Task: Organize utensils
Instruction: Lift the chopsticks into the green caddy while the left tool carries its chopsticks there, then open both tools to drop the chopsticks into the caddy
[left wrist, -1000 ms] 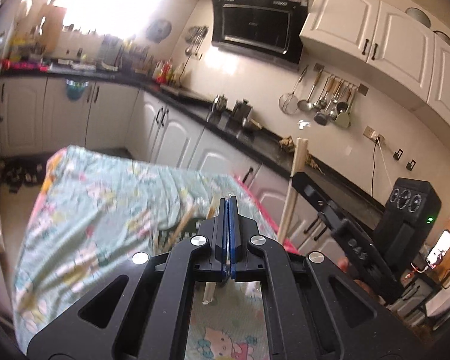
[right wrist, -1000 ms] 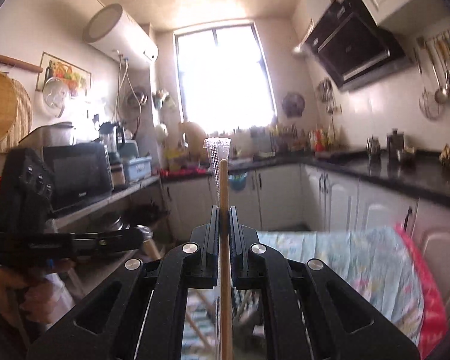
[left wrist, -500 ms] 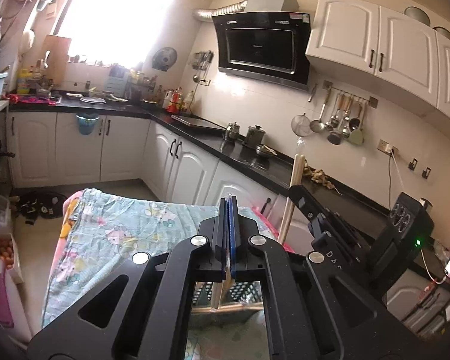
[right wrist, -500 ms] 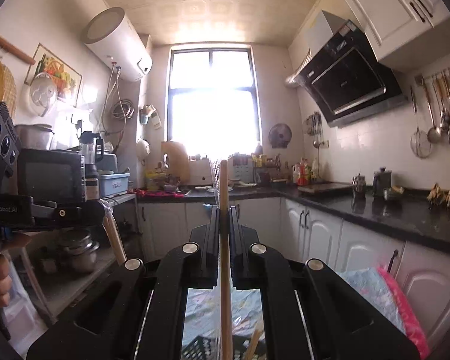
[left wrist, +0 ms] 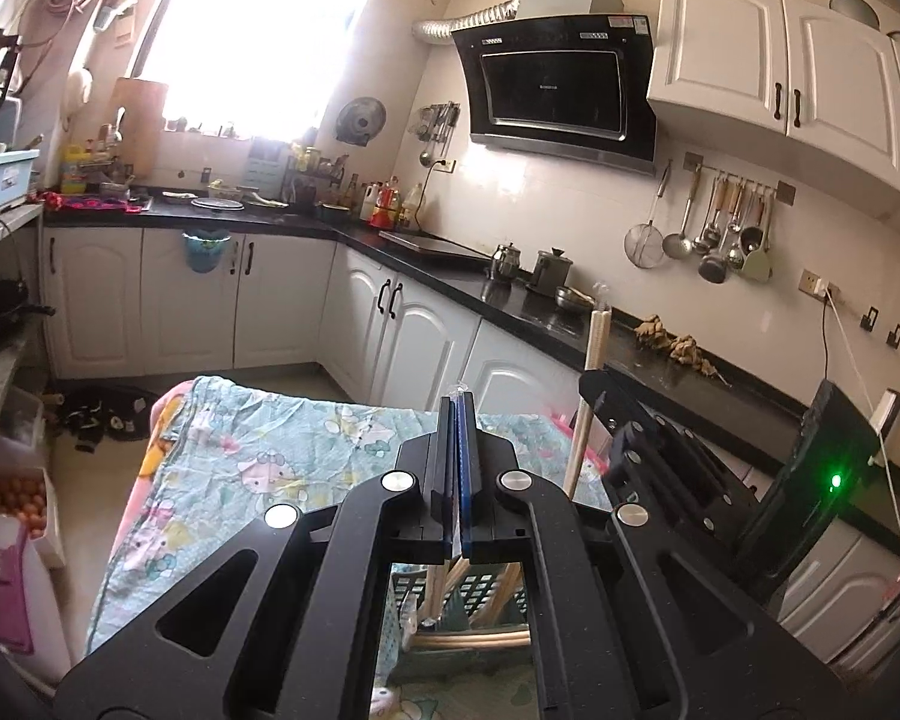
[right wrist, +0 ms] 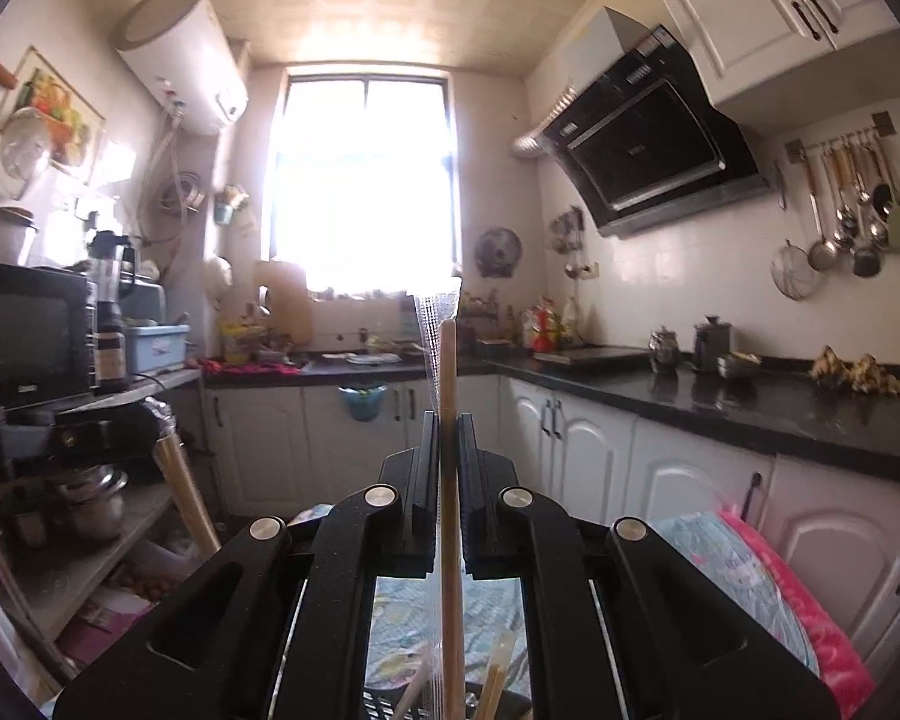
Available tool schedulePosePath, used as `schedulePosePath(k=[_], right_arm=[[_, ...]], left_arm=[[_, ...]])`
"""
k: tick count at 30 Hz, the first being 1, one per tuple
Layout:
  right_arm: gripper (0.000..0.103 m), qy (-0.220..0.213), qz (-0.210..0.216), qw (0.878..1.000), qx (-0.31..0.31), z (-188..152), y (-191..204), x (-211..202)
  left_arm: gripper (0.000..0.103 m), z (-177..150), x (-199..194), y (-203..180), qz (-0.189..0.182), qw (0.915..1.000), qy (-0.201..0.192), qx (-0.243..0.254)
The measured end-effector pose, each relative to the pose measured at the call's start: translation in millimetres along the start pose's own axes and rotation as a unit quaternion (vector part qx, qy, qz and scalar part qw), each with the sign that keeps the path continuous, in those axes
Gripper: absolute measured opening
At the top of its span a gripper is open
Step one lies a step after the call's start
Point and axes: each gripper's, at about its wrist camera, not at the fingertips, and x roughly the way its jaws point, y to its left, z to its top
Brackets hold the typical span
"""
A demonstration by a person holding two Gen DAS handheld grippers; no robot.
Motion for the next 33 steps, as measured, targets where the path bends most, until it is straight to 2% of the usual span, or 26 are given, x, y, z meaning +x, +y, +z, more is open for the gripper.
schedulePosePath(k=[6,16,20,25,33], right_arm=[[0.006,0.010,-0.026,1.000,-0.002,-13.7,3.9,10.3],[0.006,0.048,-0.014,0.999,-0.001,-21.2,7.4,25.9],[0.007,0.068,-0.004,0.997,0.022,-25.6,-0.4,25.2],[0.020,0.096,0.003,0.994,0.048,-28.7,-9.7,16.3],[0.034,0.122,0.022,0.991,0.055,-27.8,-20.4,-11.4]], left_arm=[[0.000,-15.7,11.6,4.3,0.000,1.0000,0.009,-0.001],[0.000,-30.5,21.2,12.2,-0.005,0.9997,0.017,-0.013],[0.000,-35.5,24.2,14.6,-0.007,0.9996,0.023,-0.017],[0.000,-41.3,26.1,19.0,-0.006,0.9991,0.032,-0.027],[0.000,-44.8,22.6,19.8,-0.001,0.9987,0.039,-0.032]])
